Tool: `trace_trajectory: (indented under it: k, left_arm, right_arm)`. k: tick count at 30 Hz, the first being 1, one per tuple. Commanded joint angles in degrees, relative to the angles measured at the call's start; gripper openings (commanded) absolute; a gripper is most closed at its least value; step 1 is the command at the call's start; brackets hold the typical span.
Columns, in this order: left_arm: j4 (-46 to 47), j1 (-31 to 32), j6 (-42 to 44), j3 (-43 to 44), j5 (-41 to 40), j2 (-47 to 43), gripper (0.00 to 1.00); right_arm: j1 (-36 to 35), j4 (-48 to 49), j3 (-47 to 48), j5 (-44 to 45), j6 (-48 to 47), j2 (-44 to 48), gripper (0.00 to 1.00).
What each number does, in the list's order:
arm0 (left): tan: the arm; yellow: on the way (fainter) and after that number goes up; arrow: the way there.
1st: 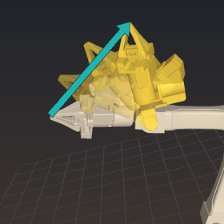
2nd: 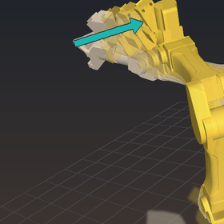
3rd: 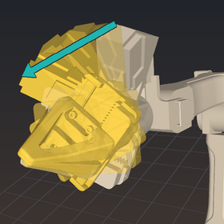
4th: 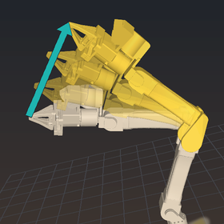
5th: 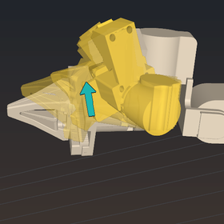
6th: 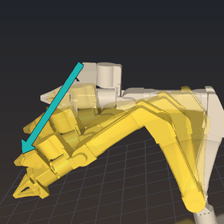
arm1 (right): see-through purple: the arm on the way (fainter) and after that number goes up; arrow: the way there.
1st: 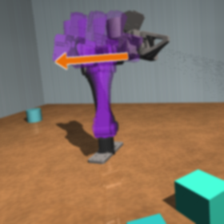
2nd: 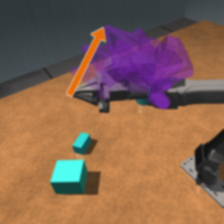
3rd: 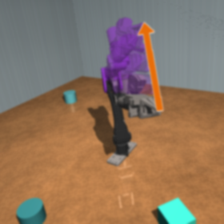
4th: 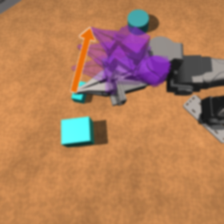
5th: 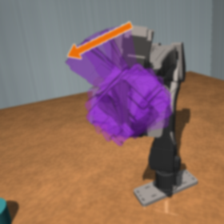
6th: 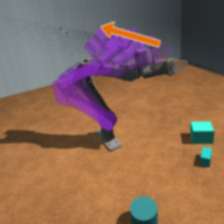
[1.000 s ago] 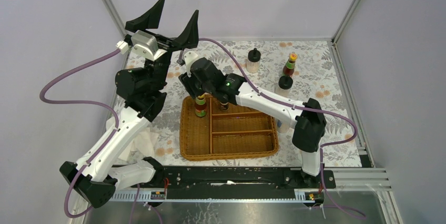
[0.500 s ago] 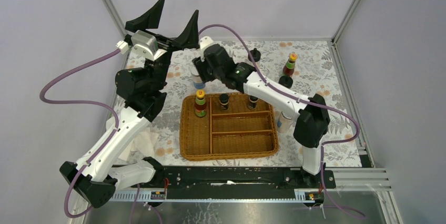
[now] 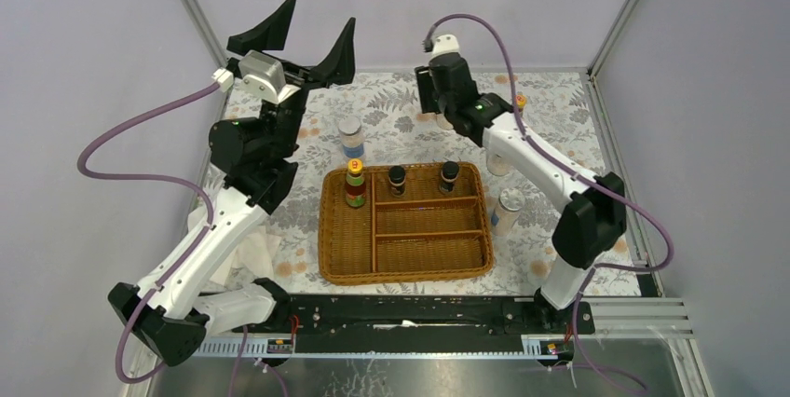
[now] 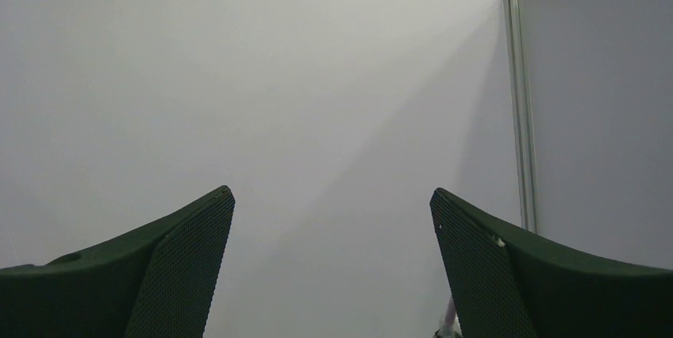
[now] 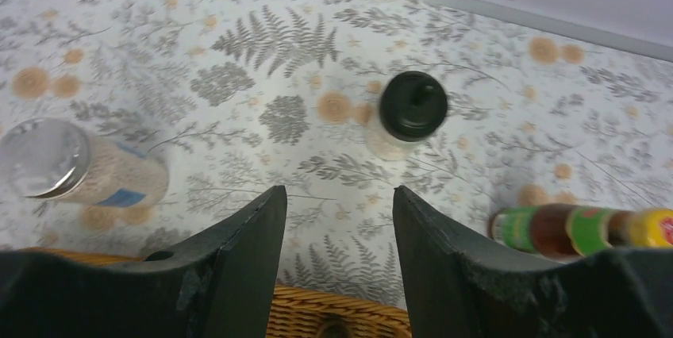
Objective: Organize the condiment bottles
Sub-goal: Pick up the bottle from the center of the board.
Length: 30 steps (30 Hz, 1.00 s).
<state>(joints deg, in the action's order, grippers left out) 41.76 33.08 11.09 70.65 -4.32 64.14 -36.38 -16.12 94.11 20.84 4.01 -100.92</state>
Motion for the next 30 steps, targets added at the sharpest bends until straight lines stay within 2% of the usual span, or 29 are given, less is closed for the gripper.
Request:
trace_trajectory:
  k: [1, 17, 23, 30]
  left_arm:
    - [0.2, 0.4, -0.2, 1.0, -1.0, 0.5, 0.98]
    - [-3.7, 0.4, -3.7, 1.8, -0.8, 4.3, 0.99]
    - [-5.5, 0.4, -7.4, 3.1, -1.2, 6.6, 0.99]
    - [-6.8, 0.4, -9.4, 3.2, -2.2, 7.2, 0.99]
  right_arm:
    - [1.9, 2.9, -3.4, 5.9, 0.4, 5.9, 0.6]
    - [9.1, 6.7, -15.3, 15.5, -0.6, 19.5, 0.65]
    - [11.0, 7.5, -17.0, 19.2, -1.7, 21.9, 0.68]
    - [13.6, 8.0, -20.3, 19.5, -1.0, 23.3, 0.7]
